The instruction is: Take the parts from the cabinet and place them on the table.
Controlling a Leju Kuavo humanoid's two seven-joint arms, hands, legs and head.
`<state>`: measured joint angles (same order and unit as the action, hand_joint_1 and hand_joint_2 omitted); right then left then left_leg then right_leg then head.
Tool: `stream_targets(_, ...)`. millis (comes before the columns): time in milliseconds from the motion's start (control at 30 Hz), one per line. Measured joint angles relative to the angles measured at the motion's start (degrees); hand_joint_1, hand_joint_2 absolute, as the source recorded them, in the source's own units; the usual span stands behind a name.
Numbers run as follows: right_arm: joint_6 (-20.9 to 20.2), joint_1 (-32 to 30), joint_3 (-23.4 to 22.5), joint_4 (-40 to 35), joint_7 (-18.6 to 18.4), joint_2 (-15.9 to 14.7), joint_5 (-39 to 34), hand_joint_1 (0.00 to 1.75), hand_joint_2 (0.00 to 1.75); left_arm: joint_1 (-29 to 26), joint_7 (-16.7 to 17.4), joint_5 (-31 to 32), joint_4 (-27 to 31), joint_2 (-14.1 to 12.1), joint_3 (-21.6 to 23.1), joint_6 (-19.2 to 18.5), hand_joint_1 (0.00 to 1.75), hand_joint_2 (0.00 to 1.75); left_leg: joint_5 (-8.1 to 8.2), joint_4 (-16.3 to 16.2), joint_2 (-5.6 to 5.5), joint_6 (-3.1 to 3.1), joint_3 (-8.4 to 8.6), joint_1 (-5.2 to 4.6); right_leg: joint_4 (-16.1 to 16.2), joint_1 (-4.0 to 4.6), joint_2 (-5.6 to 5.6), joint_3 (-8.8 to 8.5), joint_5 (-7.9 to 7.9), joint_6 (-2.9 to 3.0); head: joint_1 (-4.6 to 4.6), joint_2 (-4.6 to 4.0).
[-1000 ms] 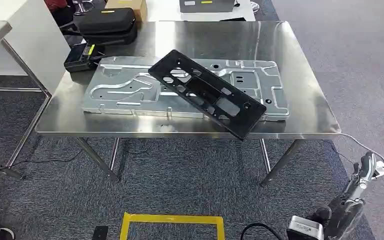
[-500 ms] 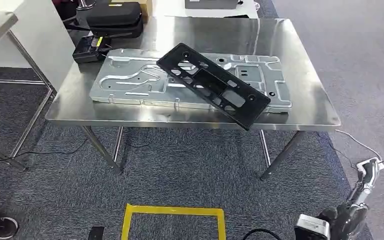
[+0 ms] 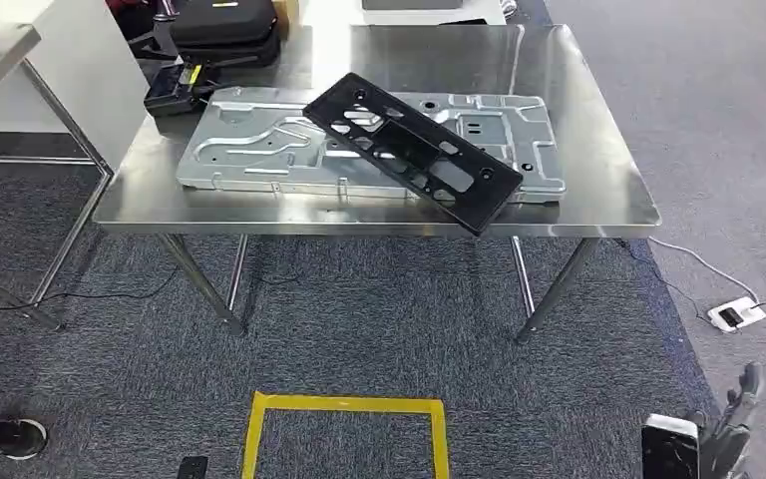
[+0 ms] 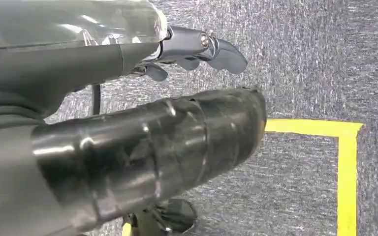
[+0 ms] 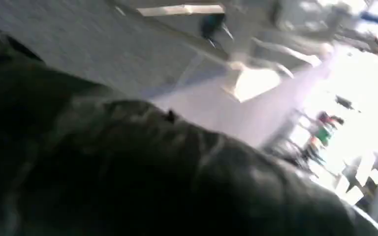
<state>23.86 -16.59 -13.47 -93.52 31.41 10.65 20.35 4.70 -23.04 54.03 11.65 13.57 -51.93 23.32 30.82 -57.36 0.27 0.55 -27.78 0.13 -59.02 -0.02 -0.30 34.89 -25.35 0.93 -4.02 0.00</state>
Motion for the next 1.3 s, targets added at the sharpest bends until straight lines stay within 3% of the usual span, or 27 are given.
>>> stream_targets(67,-5.7,2.4,-6.6,6.2,1.1,0.5,-0.2,0.00,0.00,-0.1,0.0,0.0,0.0,0.0,-0.1,0.0,0.00,0.00,-0.67,-0.2,-0.04,0.74,-0.49,-0.13,0.2,-0.20,-0.03,0.11,0.62,-0.83,-0.04,-0.02)
stream_targets(133,-8.4,5.3,-13.2,14.9,3.0,0.6,1.1,0.00,0.00,-0.2,0.0,0.2,0.0,0.1,-0.2,-0.1,0.00,0.00,-1.70,0.4,-0.04,1.62,-0.72,0.18,0.6,0.03,-0.06,0.09,1.43,-1.61,-0.07,-0.02)
stream_targets(167,-8.9,6.7,-17.0,20.1,4.3,0.4,2.2,0.00,0.00,-0.1,0.0,0.3,0.0,0.1,-0.4,-0.2,0.00,0.00,-2.38,0.7,0.20,2.13,-1.00,0.40,0.0,-0.37,0.11,0.33,0.39,-1.85,-0.02,0.00)
stream_targets(200,-9.5,7.9,-20.5,25.4,4.7,0.0,3.5,0.00,0.00,0.0,0.1,0.5,0.0,0.2,-0.5,-0.2,0.00,0.00,-2.84,0.7,0.17,2.62,-1.30,0.39,-1.9,-0.41,0.21,1.25,-2.07,-2.22,-0.13,0.00)
stream_targets(267,-9.8,9.5,-25.9,34.3,4.9,-1.0,5.6,0.00,0.00,0.0,0.3,0.7,0.0,0.2,-0.7,-0.2,0.00,0.00,-3.57,0.6,0.16,3.06,-2.49,0.21,-10.5,-0.66,0.23,4.35,-7.90,-2.85,-0.09,0.00)
stream_targets(300,-9.6,10.3,-27.4,37.9,5.0,-1.3,6.3,0.00,0.00,-0.1,0.4,0.9,0.0,0.2,-0.8,-0.2,0.00,0.00,-3.89,0.6,0.18,3.03,-3.02,0.12,-14.2,-0.75,0.24,5.46,-9.64,-3.07,-0.07,0.00)
stream_targets(333,-8.9,11.6,-29.4,43.1,4.7,-1.9,7.3,0.00,0.00,-0.2,0.5,1.0,0.0,0.2,-1.0,-0.2,0.00,0.00,-4.19,0.5,0.29,2.93,-3.52,0.09,-15.9,-0.78,0.23,5.60,-10.11,-3.21,-0.09,-0.02)
stream_targets(400,-7.2,13.7,-33.8,53.6,1.7,-2.8,9.6,0.00,0.00,-0.2,0.7,1.3,0.0,0.2,-1.0,-0.2,0.00,0.00,-4.57,0.0,0.39,2.77,-4.52,0.10,-12.1,-1.01,0.20,2.23,-7.94,-3.23,-0.09,-0.02)
stream_targets(467,-7.2,13.9,-35.5,57.6,-2.2,-2.9,10.5,0.00,0.00,-0.2,0.9,1.4,0.0,0.3,-1.0,-0.3,0.00,0.00,-4.69,-0.7,0.33,2.55,-5.21,0.10,-2.5,-1.24,0.20,-4.15,-4.63,-3.04,-0.07,0.00)
stream_targets(500,-7.4,14.7,-35.9,59.9,-4.4,-2.9,10.8,0.00,0.00,-0.2,0.9,1.6,0.0,0.3,-1.0,-0.3,0.00,0.00,-4.79,-1.1,0.45,2.25,-5.52,0.08,1.2,-1.23,0.28,-5.81,-5.58,-2.74,-0.07,0.00)
stream_targets(533,-7.6,15.6,-36.7,62.8,-8.0,-2.9,10.9,0.00,0.00,-0.1,0.9,1.9,0.0,0.3,-1.0,-0.3,0.00,0.00,-4.86,-1.3,0.50,1.77,-5.61,-0.22,1.2,-0.59,0.43,-5.51,-4.58,-2.30,-0.07,-0.02)
stream_targets(633,-8.7,16.7,-39.7,69.5,-22.5,-2.1,10.9,0.00,0.00,0.1,1.3,2.6,0.0,0.4,-1.0,-0.4,0.00,0.00,-5.67,-1.0,0.39,0.61,-5.63,0.03,0.9,-0.28,0.44,-5.28,-4.16,-1.22,-0.06,0.00)
stream_targets(667,-9.5,16.9,-40.7,71.0,-24.9,-1.2,10.7,0.00,0.00,0.0,1.3,2.6,0.0,0.4,-1.0,-0.4,0.00,0.00,-5.72,-1.2,0.26,0.26,-5.87,-0.04,1.3,-0.58,0.32,-5.01,-3.57,-0.47,-0.11,0.00)
stream_targets(700,-10.7,17.3,-41.5,72.1,-25.2,-0.6,10.5,0.00,0.00,-0.1,1.3,2.6,0.0,0.4,-1.0,-0.4,0.00,0.00,-4.05,-2.3,0.11,-0.03,-6.62,0.30,1.4,-0.65,0.13,-4.67,-3.06,0.20,-0.02,0.00)
stream_targets(733,-12.1,17.2,-42.0,73.2,-24.8,-0.1,10.4,0.00,0.00,-0.1,1.3,2.6,0.0,0.4,-1.0,-0.4,0.00,0.00,-1.16,-5.2,0.10,-0.27,-7.71,0.29,1.4,-0.66,0.15,-4.03,-2.67,0.75,-0.02,0.00)
stream_targets(800,-14.9,17.4,-42.7,74.7,-22.6,0.3,10.4,0.00,0.00,-0.1,1.3,2.6,0.0,0.3,-1.0,-0.5,0.00,0.00,4.41,-14.3,0.10,-0.67,-10.86,0.36,1.3,-0.43,0.18,-2.77,-1.87,1.13,0.00,-0.02)
stream_targets(833,-15.5,17.4,-43.1,75.3,-21.5,0.4,10.5,0.00,0.00,-0.1,1.3,2.5,0.0,0.3,-1.0,-0.5,0.00,0.00,5.83,-17.7,0.10,-0.71,-11.80,0.36,1.2,-0.30,0.19,-2.22,-1.49,1.15,0.00,0.00)
stream_targets(867,-15.8,17.4,-43.3,75.8,-20.7,0.5,10.8,0.00,0.00,-0.1,1.2,2.4,0.0,0.3,-1.0,-0.6,0.00,0.00,5.88,-18.6,0.10,-0.64,-11.53,0.35,1.1,-0.19,0.19,-1.68,-1.16,1.12,0.00,-0.02)
stream_targets(900,-15.9,17.6,-43.5,76.2,-20.2,0.5,11.2,0.00,0.00,-0.1,1.0,2.4,0.0,0.2,-1.0,-0.6,0.00,0.00,4.75,-16.5,0.10,-0.46,-9.74,0.35,0.9,-0.13,0.19,-1.19,-0.89,1.06,0.00,0.00)
stream_targets(933,-16.2,17.7,-43.7,76.6,-19.9,0.5,11.4,0.00,0.00,-0.1,0.8,2.3,0.0,0.2,-1.0,-0.7,0.00,0.00,3.00,-12.6,0.10,-0.24,-7.04,0.30,0.7,-0.09,0.19,-0.81,-0.71,0.94,0.00,-0.02)
stream_targets(1000,-16.7,18.1,-43.9,77.2,-19.6,0.5,11.8,0.00,0.00,0.1,0.5,2.2,0.0,0.2,-1.0,-0.7,0.00,0.00,0.07,-1.0,0.08,0.65,0.48,0.03,0.0,-0.10,0.14,-0.34,-0.40,0.64,0.00,0.00)
stream_targets(1033,-16.8,18.1,-44.0,77.3,-19.4,0.5,11.9,0.00,0.00,0.2,0.5,2.2,0.0,0.1,-1.0,-0.7,0.00,0.00,0.69,0.2,0.12,0.77,0.71,-0.35,0.0,0.25,0.07,-0.12,-0.15,0.32,-0.02,0.00)
stream_targets(1133,-16.8,18.3,-44.2,77.7,-19.3,0.2,11.9,0.00,0.00,0.1,0.4,2.2,0.0,0.0,-1.1,-0.7,0.00,0.00,-0.27,0.1,0.13,1.48,0.06,-0.55,0.2,-0.04,0.01,0.00,0.79,-0.67,-0.02,-0.02)
stream_targets(1167,-16.8,18.3,-44.2,77.8,-19.3,0.2,12.0,0.00,0.00,0.0,0.4,2.2,0.0,0.0,-1.2,-0.7,0.00,0.00,-1.14,0.7,0.14,1.91,-0.08,-0.14,0.4,0.25,0.05,0.10,1.18,-1.09,-0.07,-0.02)
stream_targets(1200,-16.8,18.3,-44.3,78.0,-19.3,0.0,12.0,0.00,0.00,0.1,0.4,2.1,0.0,0.0,-1.2,-0.7,0.00,0.00,-1.87,1.1,0.49,2.16,-0.30,0.19,-0.4,-0.05,0.18,0.39,0.27,-1.28,-0.02,0.00)
stream_targets(1233,-16.9,18.3,-44.3,78.1,-19.3,0.0,12.0,0.00,0.00,0.2,0.4,2.1,0.0,0.1,-1.3,-0.7,0.00,0.00,-2.33,1.1,0.51,2.68,-0.94,0.17,-2.7,-0.05,0.26,1.40,-2.66,-1.50,-0.15,0.00)
stream_targets(1300,-16.9,18.3,-44.4,78.4,-19.7,0.0,12.1,0.00,0.00,0.2,0.6,2.3,0.0,0.1,-1.3,-0.7,0.00,0.00,-3.06,0.8,0.53,2.88,-2.17,0.12,-11.4,-0.39,0.29,4.42,-8.54,-1.97,-0.11,0.00)
